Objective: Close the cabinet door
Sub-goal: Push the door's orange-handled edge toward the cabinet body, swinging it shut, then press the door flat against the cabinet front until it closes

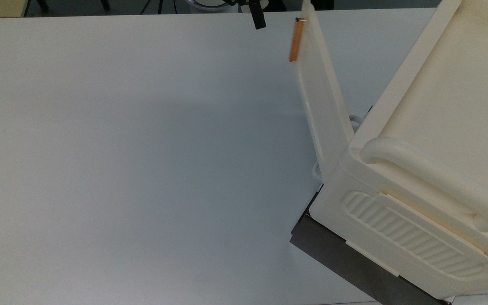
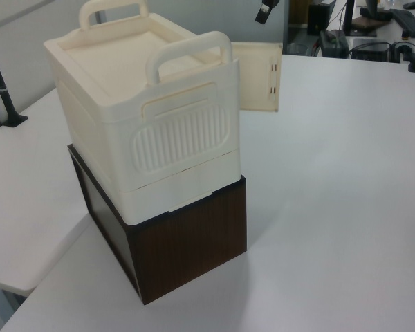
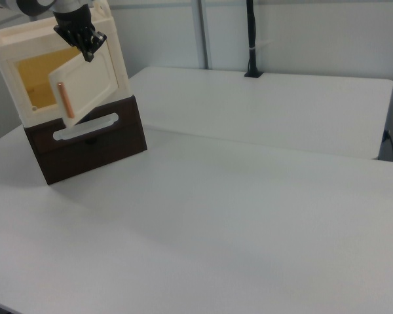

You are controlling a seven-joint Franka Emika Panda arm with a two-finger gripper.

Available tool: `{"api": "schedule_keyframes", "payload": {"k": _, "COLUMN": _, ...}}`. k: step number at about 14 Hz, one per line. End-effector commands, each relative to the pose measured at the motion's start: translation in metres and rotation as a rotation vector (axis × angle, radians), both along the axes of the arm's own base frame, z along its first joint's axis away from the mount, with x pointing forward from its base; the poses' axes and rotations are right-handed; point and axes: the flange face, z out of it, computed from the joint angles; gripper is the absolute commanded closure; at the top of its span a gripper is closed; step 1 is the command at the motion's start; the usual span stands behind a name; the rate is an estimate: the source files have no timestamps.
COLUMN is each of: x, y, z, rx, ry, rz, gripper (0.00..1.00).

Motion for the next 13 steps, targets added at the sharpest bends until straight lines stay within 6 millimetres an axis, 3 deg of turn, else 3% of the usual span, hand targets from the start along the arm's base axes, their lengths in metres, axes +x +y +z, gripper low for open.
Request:
{"api": "schedule_keyframes", "payload": {"k": 1, "x": -0.001, "y": 0.019, "z": -0.015, "rx": -0.001, "ry": 0.018, "rz": 0.079, "gripper": 1.00}}
{"api": "schedule_keyframes", "payload": {"k": 3, "x": -0.003, "y": 0.042, "z": -0.019, "rx": -0.016, "ry": 0.015, "rz": 0.141, "gripper": 1.00}}
{"api": "schedule_keyframes", "payload": {"k": 7, "x": -0.001, "y": 0.110, "z": -0.052, "rx": -0.031, "ry": 0.051, "rz": 0.264, "gripper": 1.00}}
{"api": "schedule_keyframes", "payload": {"k": 13, "x": 0.012, "y": 0.172, "z": -0.069, "rx": -0.004, "ry": -0.088, "rz": 0.307, "gripper": 1.00}}
